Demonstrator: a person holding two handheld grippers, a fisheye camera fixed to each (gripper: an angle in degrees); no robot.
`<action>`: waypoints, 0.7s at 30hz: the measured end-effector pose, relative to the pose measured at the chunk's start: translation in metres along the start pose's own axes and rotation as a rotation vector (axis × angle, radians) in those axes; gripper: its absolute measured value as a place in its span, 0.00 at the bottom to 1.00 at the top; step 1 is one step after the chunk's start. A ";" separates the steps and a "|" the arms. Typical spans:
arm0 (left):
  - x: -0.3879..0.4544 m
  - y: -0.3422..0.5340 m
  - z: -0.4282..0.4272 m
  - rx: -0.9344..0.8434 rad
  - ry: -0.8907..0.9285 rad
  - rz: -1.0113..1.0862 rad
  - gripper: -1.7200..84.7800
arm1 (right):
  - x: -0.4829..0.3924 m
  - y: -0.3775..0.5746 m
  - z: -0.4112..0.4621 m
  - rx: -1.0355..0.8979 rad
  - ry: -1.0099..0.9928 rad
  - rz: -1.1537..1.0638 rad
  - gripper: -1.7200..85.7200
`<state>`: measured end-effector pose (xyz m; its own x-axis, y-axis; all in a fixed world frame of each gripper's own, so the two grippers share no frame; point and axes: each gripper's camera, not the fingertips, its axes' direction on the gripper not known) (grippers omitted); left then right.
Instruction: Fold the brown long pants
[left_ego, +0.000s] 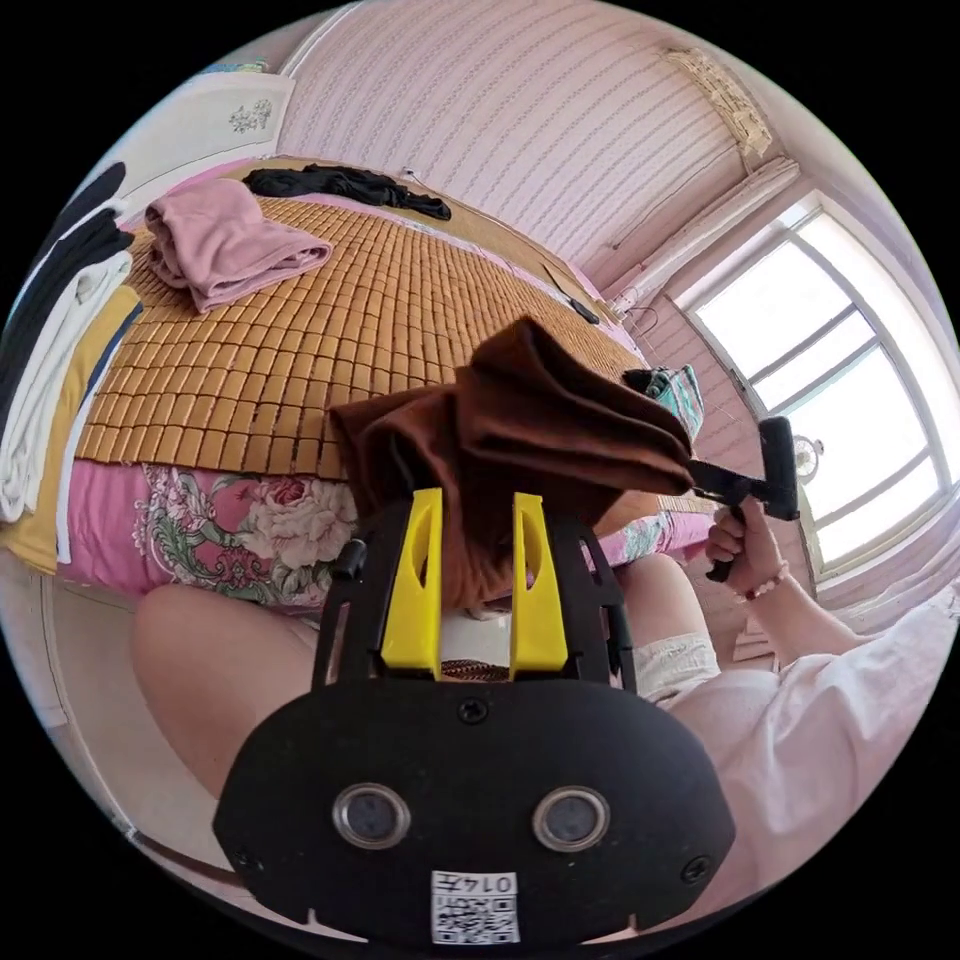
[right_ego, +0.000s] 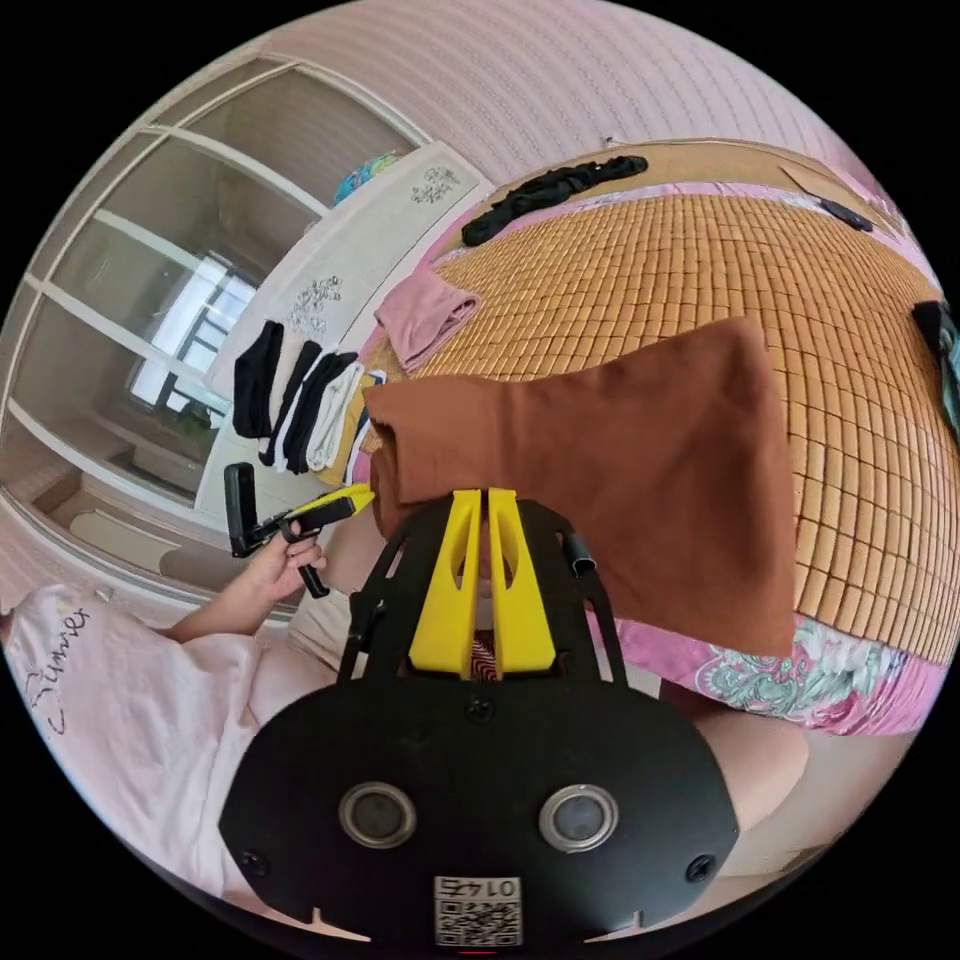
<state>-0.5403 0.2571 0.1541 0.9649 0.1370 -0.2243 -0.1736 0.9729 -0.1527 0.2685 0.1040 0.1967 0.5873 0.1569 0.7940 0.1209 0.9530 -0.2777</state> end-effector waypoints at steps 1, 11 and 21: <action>-0.003 -0.001 0.000 -0.017 -0.045 -0.016 0.12 | 0.010 -0.001 -0.028 0.066 0.012 0.033 0.03; -0.020 -0.036 0.022 -0.058 -0.105 -0.070 0.15 | 0.069 0.010 -0.298 0.603 0.512 0.351 0.03; 0.055 0.005 -0.020 0.024 0.144 0.389 0.01 | 0.044 -0.081 -0.155 0.161 0.352 0.063 0.03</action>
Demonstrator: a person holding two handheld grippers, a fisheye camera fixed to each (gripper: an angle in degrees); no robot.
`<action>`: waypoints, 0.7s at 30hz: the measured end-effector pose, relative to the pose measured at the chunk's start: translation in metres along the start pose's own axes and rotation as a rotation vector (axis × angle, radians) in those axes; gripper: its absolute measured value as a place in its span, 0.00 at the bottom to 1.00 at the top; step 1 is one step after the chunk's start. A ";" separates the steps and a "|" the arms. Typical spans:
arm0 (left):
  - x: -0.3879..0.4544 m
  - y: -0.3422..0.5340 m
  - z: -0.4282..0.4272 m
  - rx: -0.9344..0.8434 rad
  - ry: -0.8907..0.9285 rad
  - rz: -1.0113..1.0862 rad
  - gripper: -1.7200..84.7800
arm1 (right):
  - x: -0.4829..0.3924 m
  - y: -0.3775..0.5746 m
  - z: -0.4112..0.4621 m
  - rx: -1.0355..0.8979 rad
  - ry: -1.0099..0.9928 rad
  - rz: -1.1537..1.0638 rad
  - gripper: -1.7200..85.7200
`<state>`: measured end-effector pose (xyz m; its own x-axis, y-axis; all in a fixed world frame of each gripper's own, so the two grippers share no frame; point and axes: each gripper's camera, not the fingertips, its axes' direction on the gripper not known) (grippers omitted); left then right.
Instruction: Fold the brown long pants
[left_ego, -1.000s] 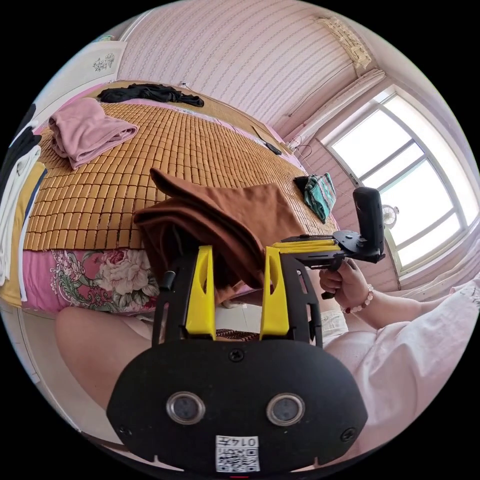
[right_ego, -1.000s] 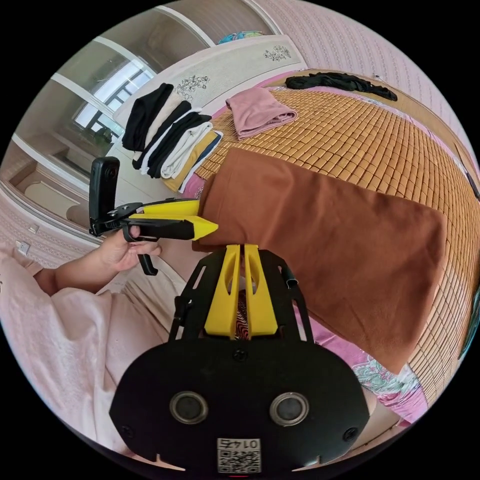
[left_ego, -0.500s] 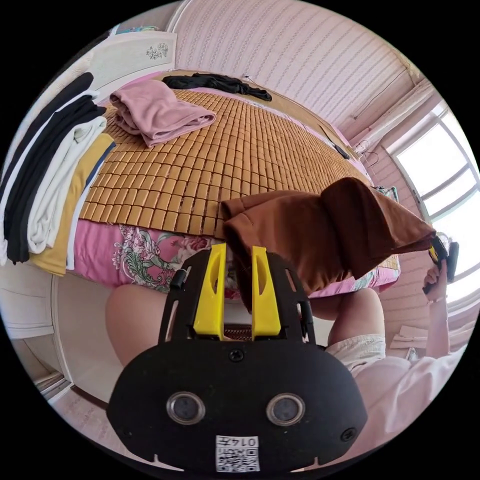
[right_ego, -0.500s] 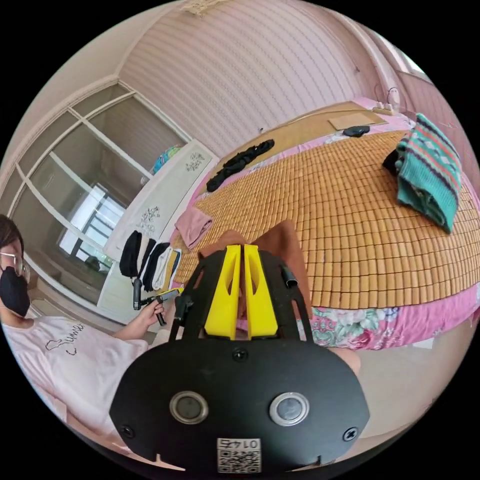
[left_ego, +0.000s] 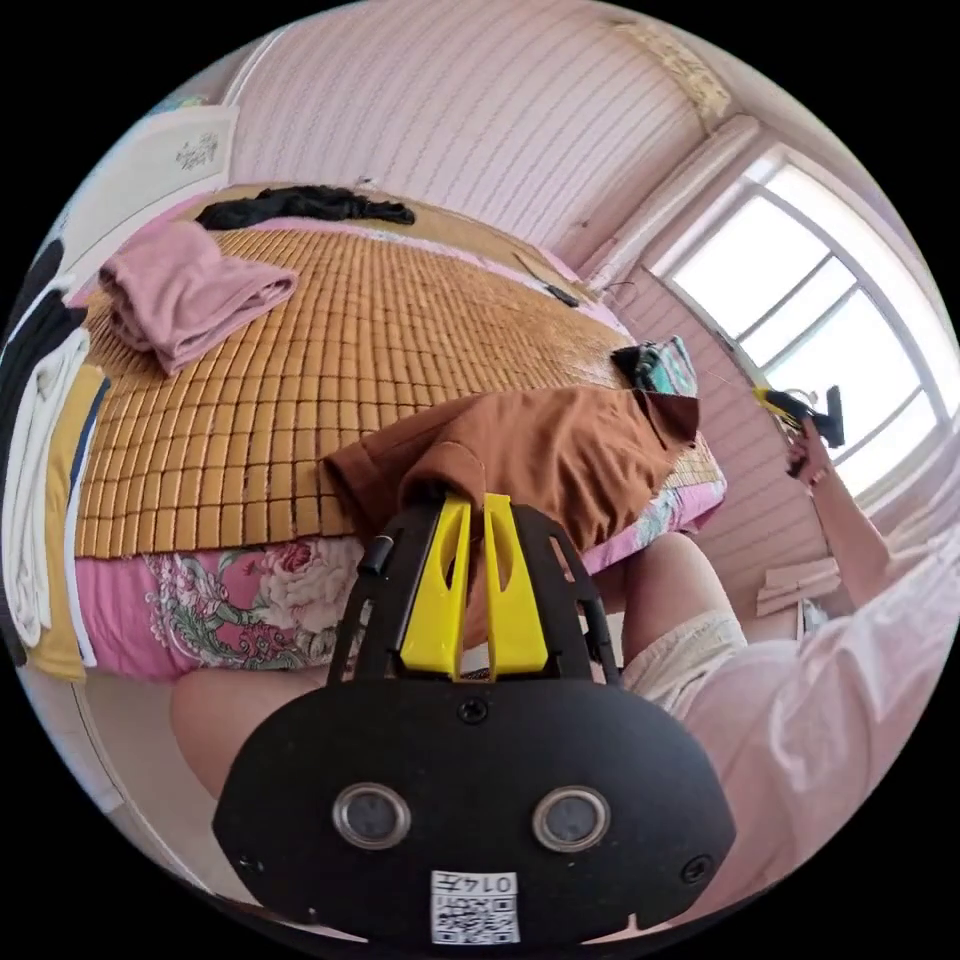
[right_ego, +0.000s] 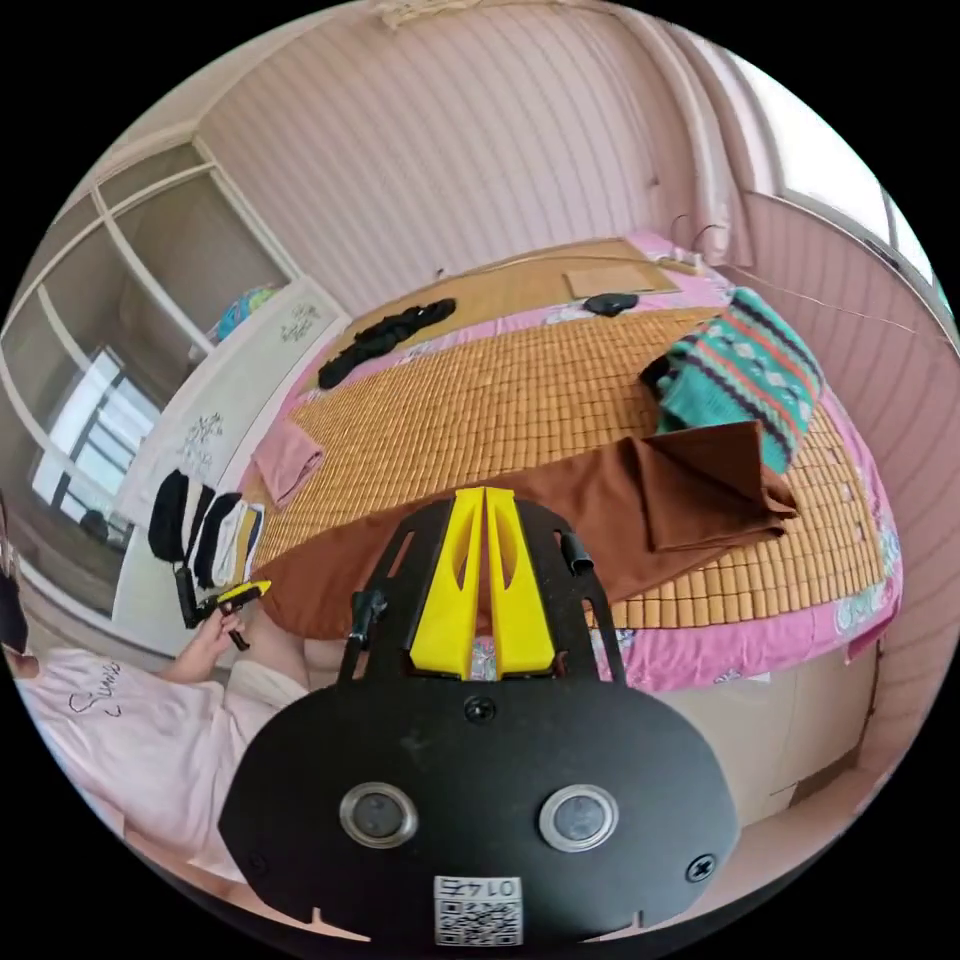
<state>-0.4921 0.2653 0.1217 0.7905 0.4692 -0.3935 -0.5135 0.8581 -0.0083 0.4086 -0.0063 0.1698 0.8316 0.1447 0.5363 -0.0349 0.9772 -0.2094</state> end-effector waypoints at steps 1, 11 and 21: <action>0.011 0.002 -0.003 -0.011 0.019 0.058 0.01 | -0.029 -0.013 0.038 -0.089 -0.039 -0.094 0.04; 0.088 0.043 -0.006 -0.245 -0.011 0.275 0.01 | -0.316 -0.055 0.320 -0.689 0.024 -0.837 0.18; 0.112 0.055 -0.027 -0.158 -0.071 0.246 0.01 | -0.352 -0.034 0.373 -0.762 0.159 -0.805 0.08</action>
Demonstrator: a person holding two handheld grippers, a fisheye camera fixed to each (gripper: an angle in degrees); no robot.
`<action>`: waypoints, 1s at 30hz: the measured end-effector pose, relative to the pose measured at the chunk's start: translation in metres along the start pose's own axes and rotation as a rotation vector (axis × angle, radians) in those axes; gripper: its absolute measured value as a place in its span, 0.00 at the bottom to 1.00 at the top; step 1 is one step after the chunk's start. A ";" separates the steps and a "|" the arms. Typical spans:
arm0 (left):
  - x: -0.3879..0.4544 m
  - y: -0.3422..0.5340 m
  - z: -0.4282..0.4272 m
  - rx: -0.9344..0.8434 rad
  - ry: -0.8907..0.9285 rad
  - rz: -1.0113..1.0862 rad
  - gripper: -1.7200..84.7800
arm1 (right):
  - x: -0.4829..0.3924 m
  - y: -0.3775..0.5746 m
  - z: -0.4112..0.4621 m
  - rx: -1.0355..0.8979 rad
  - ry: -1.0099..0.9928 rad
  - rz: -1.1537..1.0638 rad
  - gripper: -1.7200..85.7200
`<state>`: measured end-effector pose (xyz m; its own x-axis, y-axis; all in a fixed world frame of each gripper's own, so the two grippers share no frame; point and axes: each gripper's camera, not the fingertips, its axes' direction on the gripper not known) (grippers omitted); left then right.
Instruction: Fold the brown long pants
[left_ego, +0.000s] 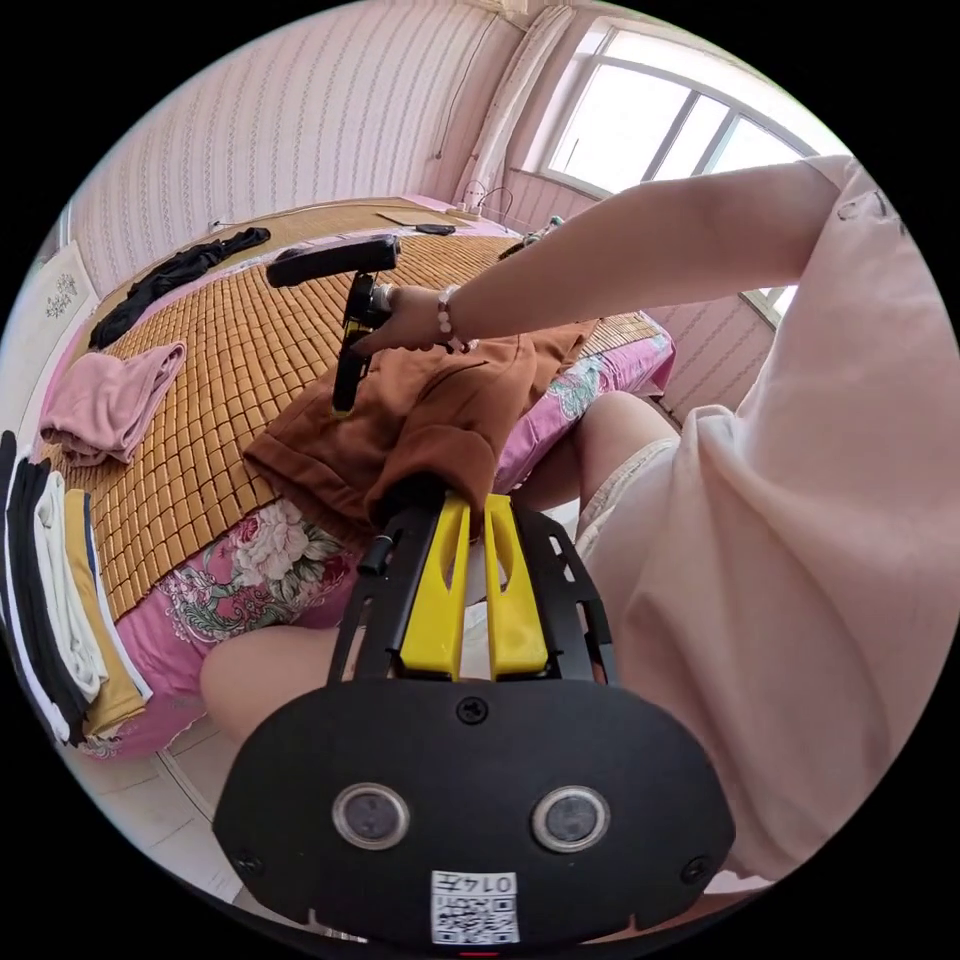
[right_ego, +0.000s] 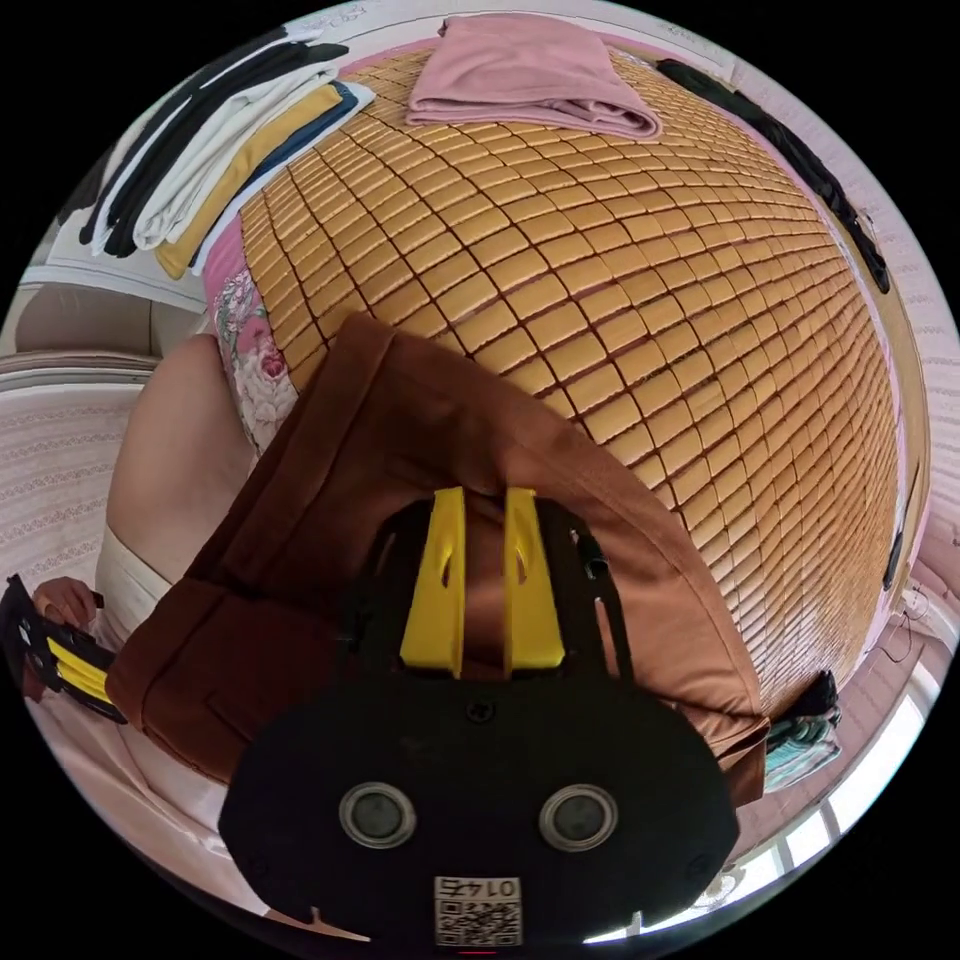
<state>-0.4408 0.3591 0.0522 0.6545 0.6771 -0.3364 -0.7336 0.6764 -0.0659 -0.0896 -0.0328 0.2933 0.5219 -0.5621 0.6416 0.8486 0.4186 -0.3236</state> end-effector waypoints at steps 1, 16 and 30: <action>0.003 -0.002 -0.002 0.006 -0.011 0.015 0.01 | 0.001 0.003 0.000 0.007 -0.014 0.003 0.04; 0.016 -0.030 -0.044 0.092 -0.044 0.117 0.01 | 0.102 0.127 -0.239 0.551 -0.145 0.163 0.03; 0.035 0.001 -0.027 0.013 -0.037 -0.040 0.01 | -0.054 -0.029 -0.029 -0.117 0.054 -0.204 0.25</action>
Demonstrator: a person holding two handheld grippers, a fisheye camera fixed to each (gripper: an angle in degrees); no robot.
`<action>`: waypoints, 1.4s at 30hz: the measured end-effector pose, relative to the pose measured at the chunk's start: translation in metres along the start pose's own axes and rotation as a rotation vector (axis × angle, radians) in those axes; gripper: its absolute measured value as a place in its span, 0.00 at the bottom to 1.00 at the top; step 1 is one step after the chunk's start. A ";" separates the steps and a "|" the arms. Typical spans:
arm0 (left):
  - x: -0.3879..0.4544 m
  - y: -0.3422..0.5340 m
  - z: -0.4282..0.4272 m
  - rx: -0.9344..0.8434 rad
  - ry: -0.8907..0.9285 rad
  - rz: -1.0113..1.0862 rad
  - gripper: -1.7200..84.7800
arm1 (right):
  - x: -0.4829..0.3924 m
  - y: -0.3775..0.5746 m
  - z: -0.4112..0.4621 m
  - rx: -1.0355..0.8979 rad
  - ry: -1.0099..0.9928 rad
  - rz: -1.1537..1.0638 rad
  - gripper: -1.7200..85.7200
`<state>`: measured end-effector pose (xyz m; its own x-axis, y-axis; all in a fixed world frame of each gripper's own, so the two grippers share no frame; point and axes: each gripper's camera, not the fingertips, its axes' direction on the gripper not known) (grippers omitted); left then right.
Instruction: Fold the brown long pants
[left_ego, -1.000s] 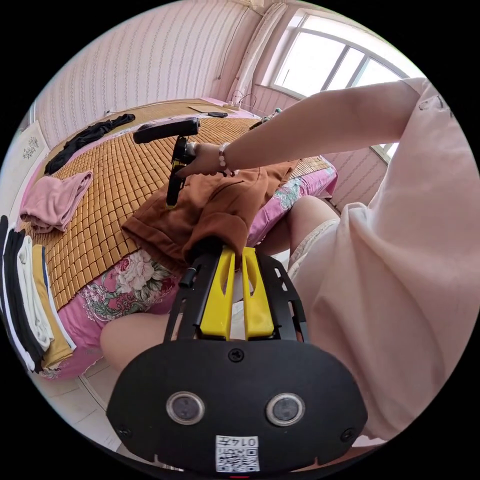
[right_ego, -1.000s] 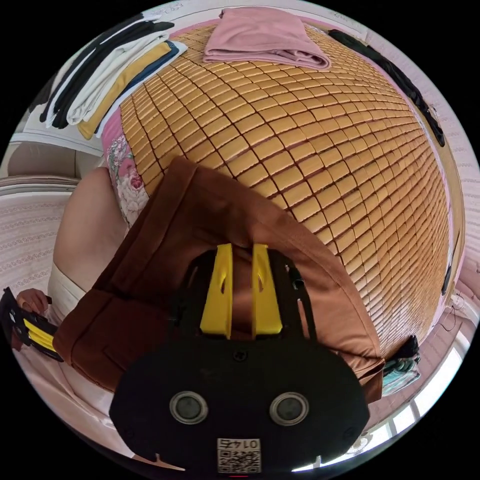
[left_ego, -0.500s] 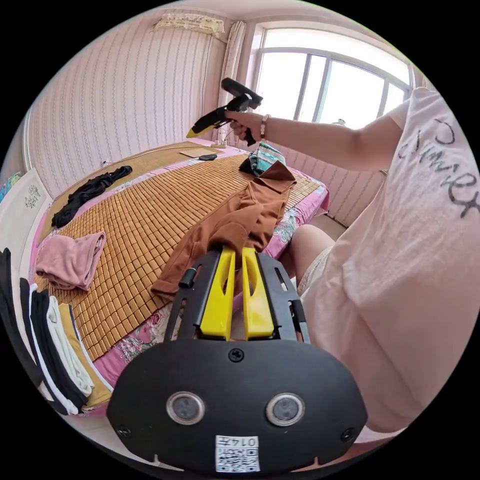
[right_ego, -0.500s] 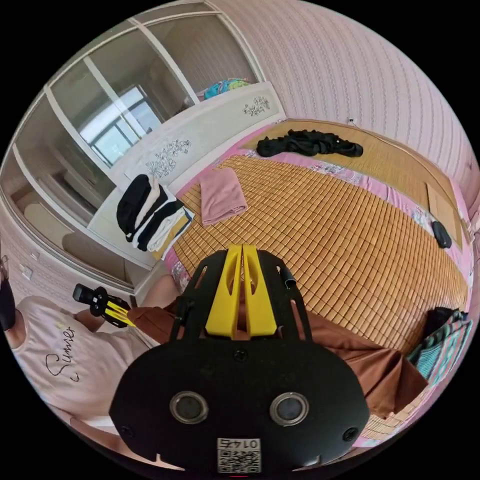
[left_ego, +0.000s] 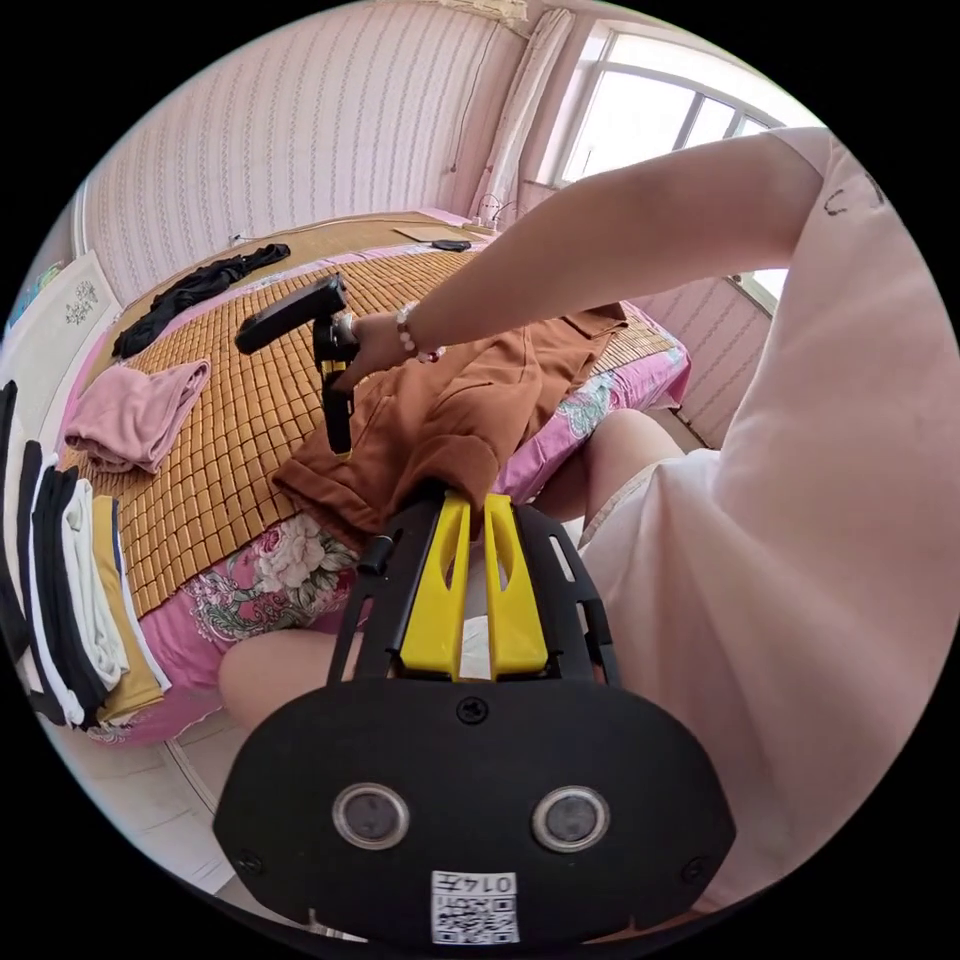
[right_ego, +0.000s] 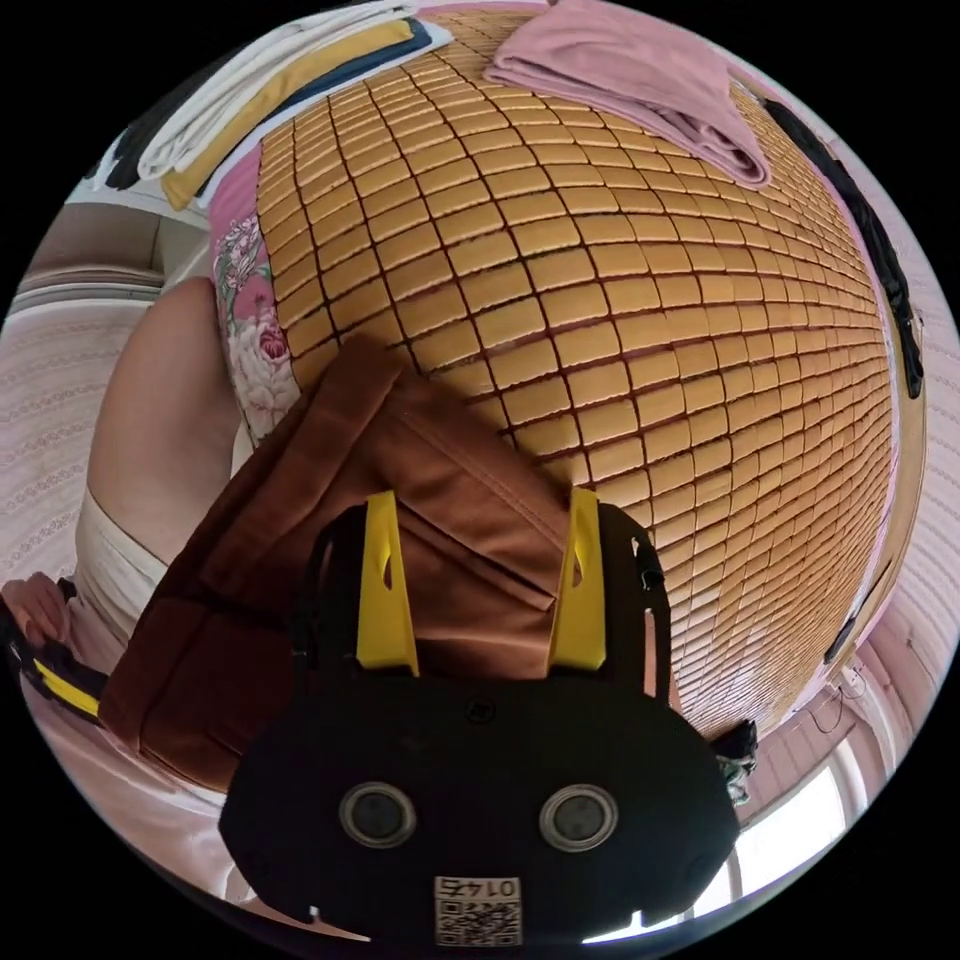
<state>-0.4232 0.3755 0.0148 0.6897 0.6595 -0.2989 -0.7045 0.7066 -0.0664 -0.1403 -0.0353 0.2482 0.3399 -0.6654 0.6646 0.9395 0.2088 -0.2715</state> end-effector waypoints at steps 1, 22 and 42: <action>-0.001 0.000 0.000 0.002 0.004 -0.001 0.01 | -0.005 0.009 0.001 -0.008 -0.002 -0.008 0.22; -0.049 -0.032 -0.119 0.405 -0.355 0.041 0.02 | 0.066 0.341 -0.338 1.021 -0.056 0.032 0.06; -0.178 -0.008 0.004 0.029 -0.226 -0.338 0.11 | 0.099 0.496 0.029 0.465 -0.544 0.860 0.17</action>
<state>-0.5396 0.2529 0.0722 0.9032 0.4265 -0.0479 -0.4292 0.8980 -0.0971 0.3603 0.0229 0.2000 0.7501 0.2081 0.6278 0.2685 0.7717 -0.5766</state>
